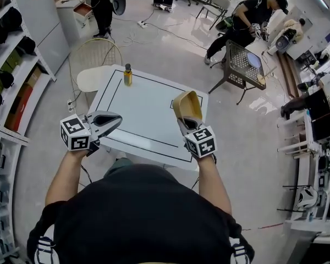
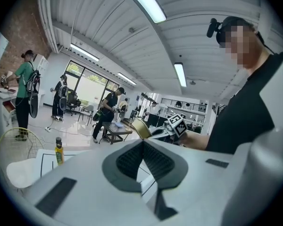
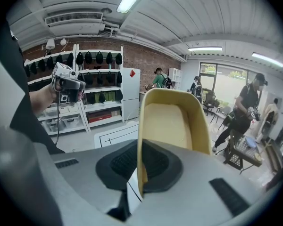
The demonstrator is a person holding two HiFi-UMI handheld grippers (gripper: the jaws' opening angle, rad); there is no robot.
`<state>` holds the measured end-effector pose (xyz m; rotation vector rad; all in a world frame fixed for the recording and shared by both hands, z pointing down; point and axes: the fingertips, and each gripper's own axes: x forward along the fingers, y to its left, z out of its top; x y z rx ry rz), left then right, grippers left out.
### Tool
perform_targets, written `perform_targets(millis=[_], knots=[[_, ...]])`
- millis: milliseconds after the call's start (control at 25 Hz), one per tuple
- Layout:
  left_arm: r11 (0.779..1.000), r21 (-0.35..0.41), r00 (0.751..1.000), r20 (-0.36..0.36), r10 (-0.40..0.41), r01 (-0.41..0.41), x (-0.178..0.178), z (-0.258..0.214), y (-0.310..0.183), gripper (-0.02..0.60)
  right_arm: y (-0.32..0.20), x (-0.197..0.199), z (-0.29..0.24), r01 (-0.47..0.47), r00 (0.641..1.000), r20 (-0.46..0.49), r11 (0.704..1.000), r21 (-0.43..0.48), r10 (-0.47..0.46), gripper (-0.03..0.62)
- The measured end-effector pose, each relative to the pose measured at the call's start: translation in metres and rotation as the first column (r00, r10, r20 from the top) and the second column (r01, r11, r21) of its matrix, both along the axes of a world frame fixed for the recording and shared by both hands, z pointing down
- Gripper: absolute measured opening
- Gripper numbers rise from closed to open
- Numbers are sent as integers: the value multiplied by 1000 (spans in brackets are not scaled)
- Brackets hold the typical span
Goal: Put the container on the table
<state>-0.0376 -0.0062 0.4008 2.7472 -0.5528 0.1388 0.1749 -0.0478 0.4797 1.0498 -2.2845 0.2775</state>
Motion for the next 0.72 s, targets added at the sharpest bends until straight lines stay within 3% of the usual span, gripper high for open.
perform_targets(millis=[720], knots=[[1000,-13,1000,9,23,-23,-13,2,-48,8,-50,-13,2,-31,1000,2,1000,-4,31,8]])
